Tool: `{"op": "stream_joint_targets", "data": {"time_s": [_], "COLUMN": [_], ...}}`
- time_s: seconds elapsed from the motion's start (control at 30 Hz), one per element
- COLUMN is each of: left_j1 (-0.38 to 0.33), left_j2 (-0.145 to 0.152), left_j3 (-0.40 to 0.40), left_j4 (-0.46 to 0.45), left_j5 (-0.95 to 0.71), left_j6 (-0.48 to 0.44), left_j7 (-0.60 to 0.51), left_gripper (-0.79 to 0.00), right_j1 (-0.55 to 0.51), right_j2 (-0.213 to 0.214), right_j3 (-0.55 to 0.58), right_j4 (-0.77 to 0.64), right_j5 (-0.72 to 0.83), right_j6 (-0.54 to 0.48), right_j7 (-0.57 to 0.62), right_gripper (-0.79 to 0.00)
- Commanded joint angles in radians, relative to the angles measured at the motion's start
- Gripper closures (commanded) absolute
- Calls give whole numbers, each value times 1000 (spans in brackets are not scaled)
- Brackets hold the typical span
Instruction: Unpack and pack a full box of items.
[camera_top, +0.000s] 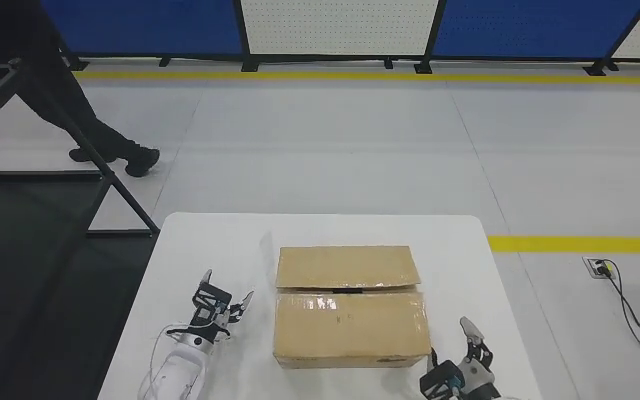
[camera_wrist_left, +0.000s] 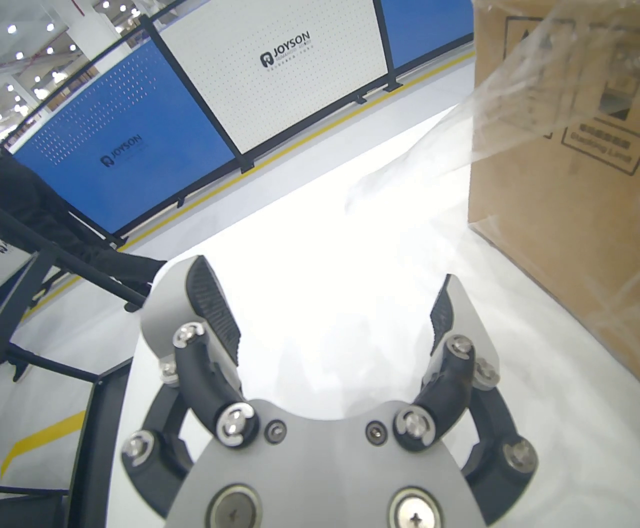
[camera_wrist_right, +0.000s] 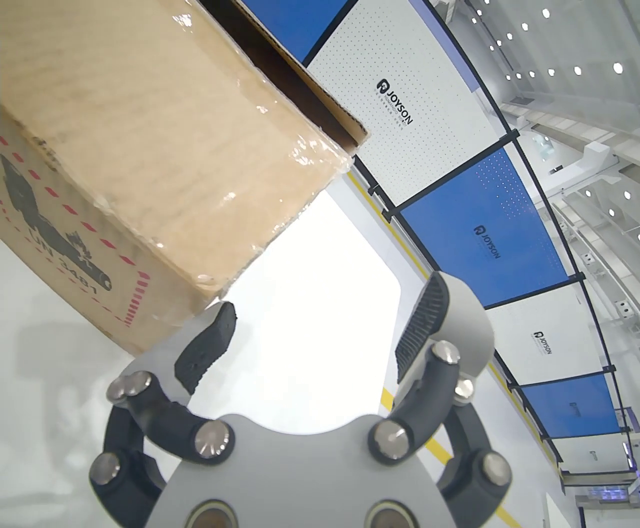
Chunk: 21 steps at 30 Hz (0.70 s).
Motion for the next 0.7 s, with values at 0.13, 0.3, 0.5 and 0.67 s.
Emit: {"op": "stream_joint_targets", "data": {"time_s": [0.13,0.3,0.5,0.67], "left_j1": [-62,-101,-100,-132], "left_j2": [-8,-16,-15,-17], "left_j3": [44,58,58,79], "left_j4": [57,104,104,138], "left_j5": [99,126,131,207], "left_j6": [45,121,124,125], "left_j7": [92,120,119,97], "left_gripper": [-785,-785,-785,-785], "right_j1": [-45,-62,-62,-54], "right_j2": [-8,-12,-12,-13], "right_j3": [27,28,28,29], "right_j4": [-9,-20,-20,-16], "right_j5": [77,98,98,103], "right_j6": [122,172,172,161], "right_j7": [-7,6,6,4], "right_gripper": [-785,-785,-785,-785]}}
